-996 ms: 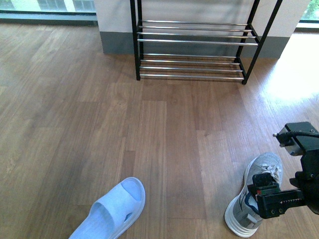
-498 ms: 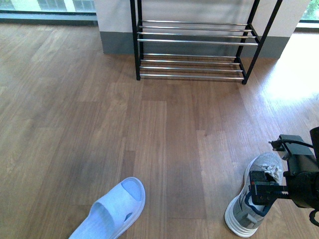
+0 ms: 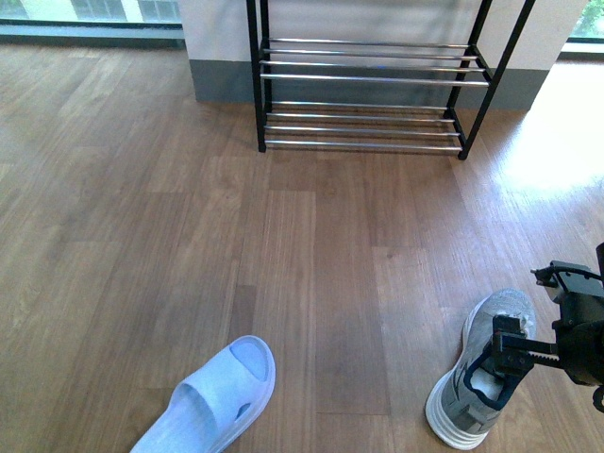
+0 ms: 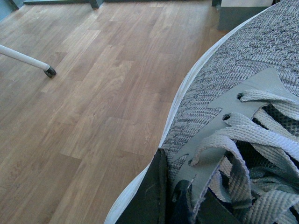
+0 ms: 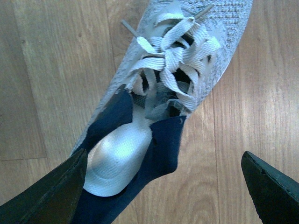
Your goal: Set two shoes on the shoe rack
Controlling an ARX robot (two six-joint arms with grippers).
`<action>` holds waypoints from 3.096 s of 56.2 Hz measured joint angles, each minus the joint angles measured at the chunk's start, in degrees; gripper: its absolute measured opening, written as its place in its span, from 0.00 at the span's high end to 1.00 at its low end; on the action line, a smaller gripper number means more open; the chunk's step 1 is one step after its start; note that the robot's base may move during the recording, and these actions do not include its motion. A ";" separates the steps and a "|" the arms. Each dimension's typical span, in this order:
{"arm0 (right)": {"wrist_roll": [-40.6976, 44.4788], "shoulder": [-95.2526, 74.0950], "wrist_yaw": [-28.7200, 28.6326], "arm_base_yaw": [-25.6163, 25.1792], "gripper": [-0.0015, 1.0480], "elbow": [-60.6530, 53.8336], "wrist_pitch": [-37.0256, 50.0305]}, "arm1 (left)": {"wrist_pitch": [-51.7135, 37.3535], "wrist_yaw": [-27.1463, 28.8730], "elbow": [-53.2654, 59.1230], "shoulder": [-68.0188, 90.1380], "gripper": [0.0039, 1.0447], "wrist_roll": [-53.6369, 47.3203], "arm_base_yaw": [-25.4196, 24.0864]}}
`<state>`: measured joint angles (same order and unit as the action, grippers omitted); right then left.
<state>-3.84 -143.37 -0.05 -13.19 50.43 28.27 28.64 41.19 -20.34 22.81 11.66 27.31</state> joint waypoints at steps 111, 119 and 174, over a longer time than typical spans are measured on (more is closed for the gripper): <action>27.23 70.90 -20.02 -2.71 0.98 -29.44 -6.45 | 0.00 0.00 0.00 0.00 0.99 0.00 0.00; 24.50 88.41 -23.45 -3.89 0.98 -32.89 -13.42 | 0.00 0.00 0.00 0.00 0.99 -0.02 0.00; 10.71 133.66 -26.84 -5.27 0.98 -48.13 -28.63 | 0.00 0.37 0.00 -0.02 0.99 0.00 0.00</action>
<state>6.87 -9.72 -26.89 -18.46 2.31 -0.36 28.64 41.56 -20.34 22.79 11.66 27.31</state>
